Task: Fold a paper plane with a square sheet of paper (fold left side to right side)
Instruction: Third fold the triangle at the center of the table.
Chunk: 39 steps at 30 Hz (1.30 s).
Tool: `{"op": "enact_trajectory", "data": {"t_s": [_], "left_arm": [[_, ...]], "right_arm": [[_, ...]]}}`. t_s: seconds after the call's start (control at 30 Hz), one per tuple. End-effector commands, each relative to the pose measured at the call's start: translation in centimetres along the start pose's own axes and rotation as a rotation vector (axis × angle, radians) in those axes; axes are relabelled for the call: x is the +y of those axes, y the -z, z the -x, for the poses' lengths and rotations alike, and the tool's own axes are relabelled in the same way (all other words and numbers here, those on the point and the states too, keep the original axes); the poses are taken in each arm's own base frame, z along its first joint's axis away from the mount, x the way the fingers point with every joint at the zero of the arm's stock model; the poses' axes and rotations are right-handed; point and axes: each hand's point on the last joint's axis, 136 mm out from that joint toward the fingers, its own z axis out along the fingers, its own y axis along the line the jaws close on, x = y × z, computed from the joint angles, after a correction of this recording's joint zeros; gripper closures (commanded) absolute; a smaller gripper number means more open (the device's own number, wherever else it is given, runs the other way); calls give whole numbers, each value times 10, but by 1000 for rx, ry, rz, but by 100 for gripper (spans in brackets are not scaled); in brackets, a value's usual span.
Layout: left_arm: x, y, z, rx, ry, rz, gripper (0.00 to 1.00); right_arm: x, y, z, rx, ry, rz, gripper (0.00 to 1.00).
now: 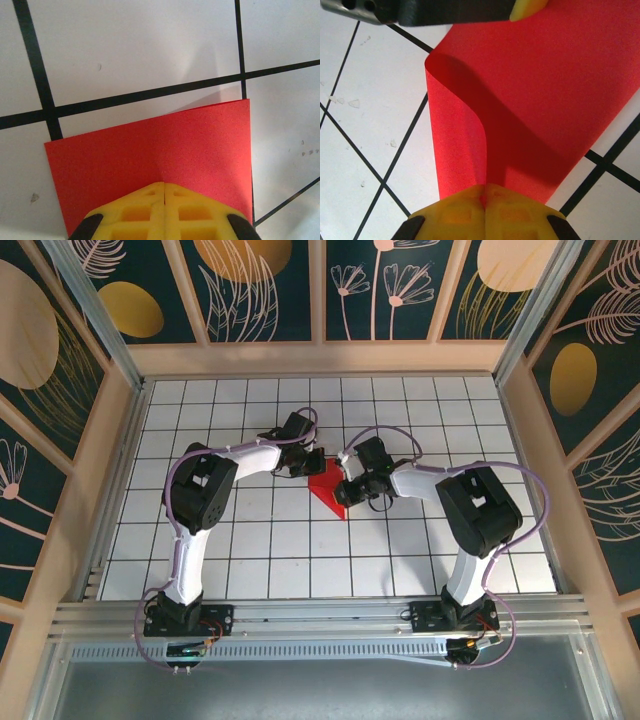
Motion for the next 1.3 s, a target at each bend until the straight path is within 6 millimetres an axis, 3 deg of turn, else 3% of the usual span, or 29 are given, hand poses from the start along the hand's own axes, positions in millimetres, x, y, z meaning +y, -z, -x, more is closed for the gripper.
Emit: {"op": "enact_trajectory", "data": {"t_s": [0.0,0.63,0.7,1.27], "left_arm": [[38,-16,-28,90,27,131,100],[40,-17,-31,95,28,136,100],[40,-17,-31,96,29,137,100],[40,-18,-30,93,28,135,100]], "right_arm": [[-5,-1,5,2,-5,-21,100],[-10,-1,9,-8,-14,-49,100],[-20,4,13,-25,-36,-62,100],[-9,1,8,-4,-20,6,100]]}}
